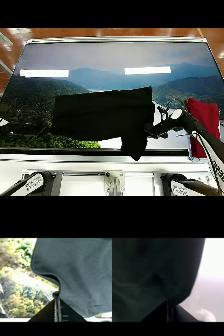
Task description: Fold the shirts.
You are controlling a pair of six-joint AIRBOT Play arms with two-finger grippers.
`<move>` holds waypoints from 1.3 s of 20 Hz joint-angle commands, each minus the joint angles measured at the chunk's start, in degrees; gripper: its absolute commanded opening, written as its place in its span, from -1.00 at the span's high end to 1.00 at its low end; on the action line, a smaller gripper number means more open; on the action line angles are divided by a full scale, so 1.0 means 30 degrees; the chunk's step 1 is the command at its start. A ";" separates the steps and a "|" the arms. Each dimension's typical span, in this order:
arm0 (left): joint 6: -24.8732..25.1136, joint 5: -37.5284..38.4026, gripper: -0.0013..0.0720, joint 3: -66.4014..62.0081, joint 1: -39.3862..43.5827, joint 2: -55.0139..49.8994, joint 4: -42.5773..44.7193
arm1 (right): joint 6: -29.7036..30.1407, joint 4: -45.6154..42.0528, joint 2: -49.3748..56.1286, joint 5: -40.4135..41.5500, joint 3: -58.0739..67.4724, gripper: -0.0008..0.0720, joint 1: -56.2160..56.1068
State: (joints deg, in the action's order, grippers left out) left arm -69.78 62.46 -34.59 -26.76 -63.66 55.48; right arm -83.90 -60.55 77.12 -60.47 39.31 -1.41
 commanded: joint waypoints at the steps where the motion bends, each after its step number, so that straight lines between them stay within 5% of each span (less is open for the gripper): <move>1: 0.2237 -0.0262 0.85 -0.0539 0.0007 0.0095 -0.0284 | 0.0940 0.0255 -0.0554 0.0073 0.0619 0.80 -0.0138; 2: 0.3315 0.0022 0.85 -0.1239 0.0000 0.0095 -0.0510 | 0.1246 0.0255 -0.1049 0.0270 0.1406 0.81 0.0117; 6: 0.2106 -0.1457 0.85 -0.4364 0.0335 -0.0342 -0.0838 | 0.0576 0.0597 -0.1158 0.3927 0.6164 0.81 0.0299; 16: -0.2055 -0.3687 0.85 -1.2298 0.4036 -0.9697 -0.1224 | -0.0532 0.1341 0.8123 0.5756 1.4928 0.80 0.0291; 17: -0.2463 -0.3483 0.84 -1.2509 0.4124 -1.0440 -0.1231 | -0.0525 0.1443 0.8612 0.5821 1.4987 0.68 0.0284; 18: -0.2696 -0.3089 0.55 -1.2633 0.4167 -1.1045 -0.1246 | -0.0510 0.1610 0.8969 0.5887 1.4987 0.24 0.0277; 19: -0.2696 -0.2630 -0.28 -1.2692 0.4146 -1.1373 -0.1217 | -0.0175 0.1588 0.9114 0.5843 1.4987 -0.45 0.0299; 20: -0.2623 -0.2142 -0.68 -1.2706 0.4000 -1.1417 -0.1137 | 0.0911 0.1275 0.8961 0.5581 1.4987 -0.79 0.0452; 22: -0.2543 -0.0743 -0.66 -1.3041 0.3373 -1.1198 -0.0794 | 0.1035 -0.1115 0.8349 0.4233 1.4987 -0.79 0.1209; 23: -0.2543 -0.0146 -0.66 -1.3194 0.3045 -1.1001 -0.0816 | -0.0066 -0.2149 0.8276 0.3184 1.4987 -0.95 0.1770; 26: -0.2120 0.0648 -0.66 -1.3245 0.2900 -0.9989 -0.0845 | -0.0291 -0.0736 0.9027 0.0102 1.4987 -0.95 0.3053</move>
State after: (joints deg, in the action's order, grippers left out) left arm -76.77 60.58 -73.63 -17.37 -95.07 52.80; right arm -84.12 -63.18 102.85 -51.94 84.03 4.89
